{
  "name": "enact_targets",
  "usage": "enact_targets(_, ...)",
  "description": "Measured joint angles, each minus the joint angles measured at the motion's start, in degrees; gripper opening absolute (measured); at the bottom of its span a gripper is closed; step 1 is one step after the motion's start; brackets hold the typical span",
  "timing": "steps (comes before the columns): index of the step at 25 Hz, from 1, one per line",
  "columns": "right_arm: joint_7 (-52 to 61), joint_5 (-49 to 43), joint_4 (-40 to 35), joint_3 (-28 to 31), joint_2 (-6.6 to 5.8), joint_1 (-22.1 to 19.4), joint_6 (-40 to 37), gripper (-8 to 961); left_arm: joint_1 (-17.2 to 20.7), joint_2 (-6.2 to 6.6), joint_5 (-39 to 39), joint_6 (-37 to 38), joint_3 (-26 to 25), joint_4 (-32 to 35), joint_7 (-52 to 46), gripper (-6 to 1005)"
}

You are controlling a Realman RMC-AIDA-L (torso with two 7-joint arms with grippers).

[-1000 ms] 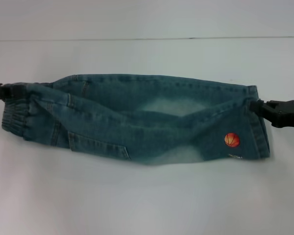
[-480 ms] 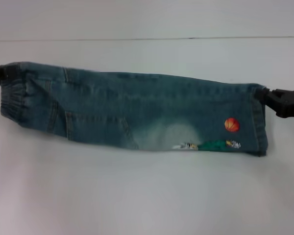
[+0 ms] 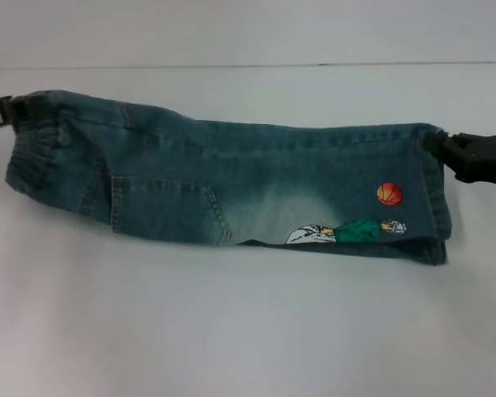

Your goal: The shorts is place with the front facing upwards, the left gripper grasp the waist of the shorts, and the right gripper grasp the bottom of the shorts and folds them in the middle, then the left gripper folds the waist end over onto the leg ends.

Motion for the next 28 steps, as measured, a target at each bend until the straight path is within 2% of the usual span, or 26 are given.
enact_targets(3,-0.51,0.0,0.06,-0.29,0.82,0.57,2.77,35,-0.09,-1.51,-1.89,-1.62,1.83,0.28,1.93,54)
enact_targets(5,-0.89,-0.01,0.08,-0.35,1.29,0.88,4.76,35,-0.14,-1.77,-2.2,-2.36,2.16,0.25,2.23,54)
enact_targets(6,-1.01,-0.02,0.08,-0.42,1.44,0.99,5.37,35,-0.35,-2.32,-3.0,-5.54,3.34,-0.03,2.97,55)
enact_targets(14,-6.22,2.5,1.07,-0.22,2.9,0.98,8.39,34,-0.39,-2.59,-2.97,-12.34,6.37,-0.99,2.84,55)
enact_targets(22,-9.57,6.34,3.49,0.41,2.96,1.16,10.51,34,-0.18,-2.9,-2.91,-17.54,9.32,-2.93,3.09,56)
enact_targets(28,-12.35,9.02,5.47,0.1,3.11,1.32,12.96,44,-0.31,-3.46,-3.02,-19.76,9.72,-3.0,3.12,56)
